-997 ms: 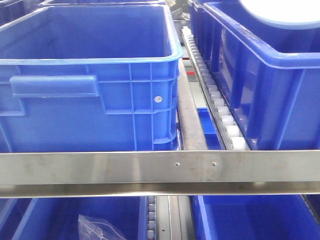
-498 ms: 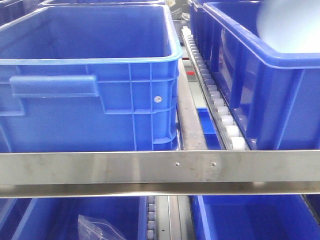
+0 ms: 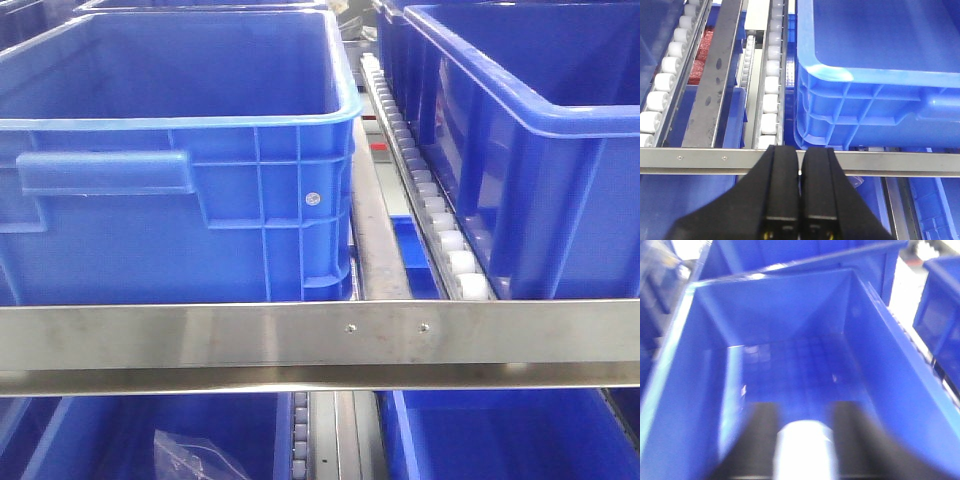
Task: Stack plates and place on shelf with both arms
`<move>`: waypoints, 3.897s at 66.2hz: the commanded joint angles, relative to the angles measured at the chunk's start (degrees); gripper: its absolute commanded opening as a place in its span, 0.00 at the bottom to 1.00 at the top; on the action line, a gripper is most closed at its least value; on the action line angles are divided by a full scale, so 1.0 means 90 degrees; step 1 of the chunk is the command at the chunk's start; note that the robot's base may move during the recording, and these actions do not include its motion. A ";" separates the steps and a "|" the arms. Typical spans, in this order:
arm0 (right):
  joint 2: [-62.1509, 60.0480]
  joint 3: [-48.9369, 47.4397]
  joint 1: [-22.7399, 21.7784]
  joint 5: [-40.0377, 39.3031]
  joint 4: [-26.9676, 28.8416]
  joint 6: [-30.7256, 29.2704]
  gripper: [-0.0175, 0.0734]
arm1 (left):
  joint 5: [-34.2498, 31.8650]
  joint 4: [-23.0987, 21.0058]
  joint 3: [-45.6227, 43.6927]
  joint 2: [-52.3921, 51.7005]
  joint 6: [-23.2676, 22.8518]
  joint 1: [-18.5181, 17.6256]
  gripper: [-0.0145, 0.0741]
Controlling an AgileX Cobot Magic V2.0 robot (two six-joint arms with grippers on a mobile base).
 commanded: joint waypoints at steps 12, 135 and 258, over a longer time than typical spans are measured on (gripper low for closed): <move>-0.2008 0.1444 0.0016 -0.0466 -0.0017 -0.0028 0.25 | -0.0496 -0.0023 -0.0190 0.0024 -0.0066 -0.0049 0.26; -0.5801 0.5034 0.0333 -0.0382 0.0756 -0.0034 0.25 | -0.0502 -0.0023 -0.0190 0.0024 -0.0066 -0.0049 0.26; -0.5796 0.5034 0.0332 -0.0351 0.0756 -0.0029 0.25 | -0.2704 -0.0590 0.2547 -0.3383 -0.0049 0.0242 0.26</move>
